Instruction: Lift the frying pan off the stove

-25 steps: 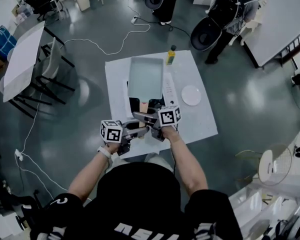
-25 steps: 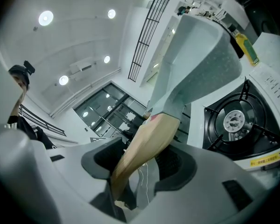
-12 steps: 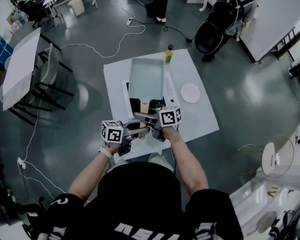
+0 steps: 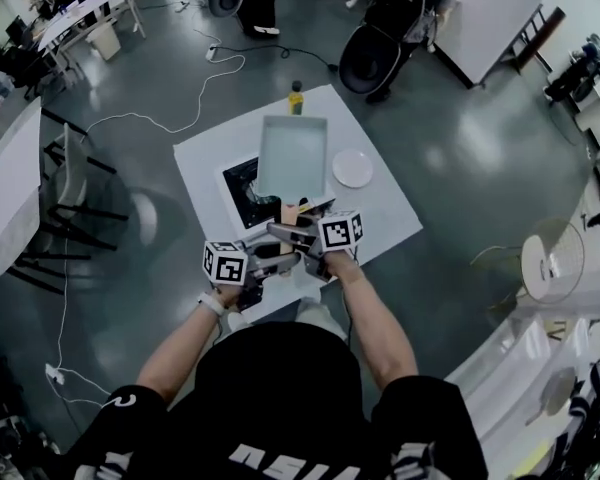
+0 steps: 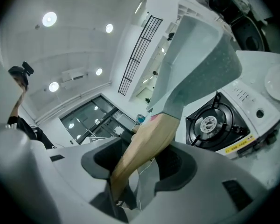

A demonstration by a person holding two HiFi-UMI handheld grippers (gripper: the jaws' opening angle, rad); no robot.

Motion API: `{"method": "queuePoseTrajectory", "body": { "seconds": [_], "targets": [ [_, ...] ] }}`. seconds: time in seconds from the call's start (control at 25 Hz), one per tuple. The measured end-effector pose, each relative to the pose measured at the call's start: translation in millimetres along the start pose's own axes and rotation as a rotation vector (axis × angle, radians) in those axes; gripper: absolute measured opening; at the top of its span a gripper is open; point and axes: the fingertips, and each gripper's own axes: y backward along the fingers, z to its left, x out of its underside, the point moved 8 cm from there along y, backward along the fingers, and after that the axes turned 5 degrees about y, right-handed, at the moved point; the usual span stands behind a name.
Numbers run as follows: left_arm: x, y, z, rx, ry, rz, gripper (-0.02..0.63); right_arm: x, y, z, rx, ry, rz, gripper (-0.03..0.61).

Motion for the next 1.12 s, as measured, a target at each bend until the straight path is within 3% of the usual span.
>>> {"method": "queuePoseTrajectory", "body": {
  "seconds": [0.52, 1.12],
  "targets": [
    [12, -63, -8, 0.129, -0.010, 0.201, 0.170, 18, 81, -2, 0.156, -0.036, -0.173, 0.213],
    [25, -103, -19, 0.207, -0.029, 0.335, 0.170, 34, 134, 5, 0.256, -0.048, -0.292, 0.215]
  ]
}}
